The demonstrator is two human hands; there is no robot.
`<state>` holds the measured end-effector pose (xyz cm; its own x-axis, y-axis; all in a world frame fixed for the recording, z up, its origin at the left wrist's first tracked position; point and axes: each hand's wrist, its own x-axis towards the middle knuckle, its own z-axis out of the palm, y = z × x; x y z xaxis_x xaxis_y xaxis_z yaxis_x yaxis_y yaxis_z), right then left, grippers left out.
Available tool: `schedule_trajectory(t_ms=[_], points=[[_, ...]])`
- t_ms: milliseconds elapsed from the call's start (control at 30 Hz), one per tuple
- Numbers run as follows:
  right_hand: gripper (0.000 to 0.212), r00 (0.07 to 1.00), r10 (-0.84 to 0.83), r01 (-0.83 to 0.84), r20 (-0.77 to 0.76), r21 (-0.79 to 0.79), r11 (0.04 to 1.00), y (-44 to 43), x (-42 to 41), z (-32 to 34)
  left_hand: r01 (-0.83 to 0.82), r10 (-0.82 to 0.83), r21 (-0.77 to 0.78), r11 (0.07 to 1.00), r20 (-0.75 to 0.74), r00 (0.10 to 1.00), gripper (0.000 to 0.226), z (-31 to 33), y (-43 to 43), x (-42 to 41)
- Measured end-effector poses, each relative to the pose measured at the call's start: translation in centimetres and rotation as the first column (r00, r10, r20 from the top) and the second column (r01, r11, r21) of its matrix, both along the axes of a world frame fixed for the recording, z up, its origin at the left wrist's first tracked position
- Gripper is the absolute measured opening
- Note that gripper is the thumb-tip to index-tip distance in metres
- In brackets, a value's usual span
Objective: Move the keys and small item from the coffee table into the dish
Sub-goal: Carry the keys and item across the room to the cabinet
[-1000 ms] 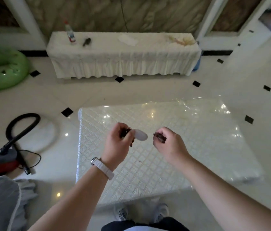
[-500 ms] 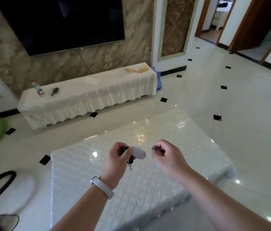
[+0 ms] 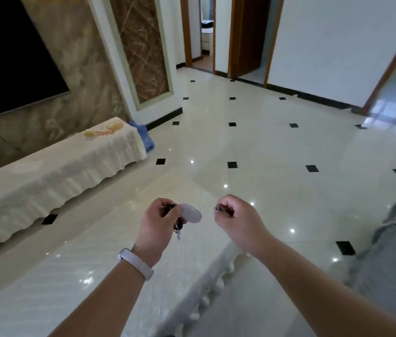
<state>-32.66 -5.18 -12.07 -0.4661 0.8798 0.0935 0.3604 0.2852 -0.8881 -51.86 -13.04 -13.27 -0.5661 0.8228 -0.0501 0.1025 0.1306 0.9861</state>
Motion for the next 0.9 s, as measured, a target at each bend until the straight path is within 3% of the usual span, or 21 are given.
schedule_trajectory(t_ms=[233,567,700,900], points=[[0.007,0.976,-0.216,0.216,0.002,0.004,0.976,5.2,6.1,1.3,0.192,-0.191,0.02,0.981,-0.011,0.981,0.007,0.7,8.8,4.9],[0.011,0.867,-0.492,0.496,0.075,-0.068,0.865,16.3,11.3,0.3,0.39,-0.396,0.071,0.918,0.144,0.907,0.008,-2.0,25.1,9.2],[0.009,0.842,-0.521,0.533,0.144,-0.064,0.844,21.7,11.2,0.7,0.445,-0.457,0.107,0.889,0.179,0.871,0.009,-2.1,31.5,8.9],[0.008,0.827,-0.55,0.559,0.121,-0.064,0.827,28.4,10.4,1.3,0.486,-0.501,0.123,0.865,0.145,0.854,0.008,-2.3,39.4,8.1]])
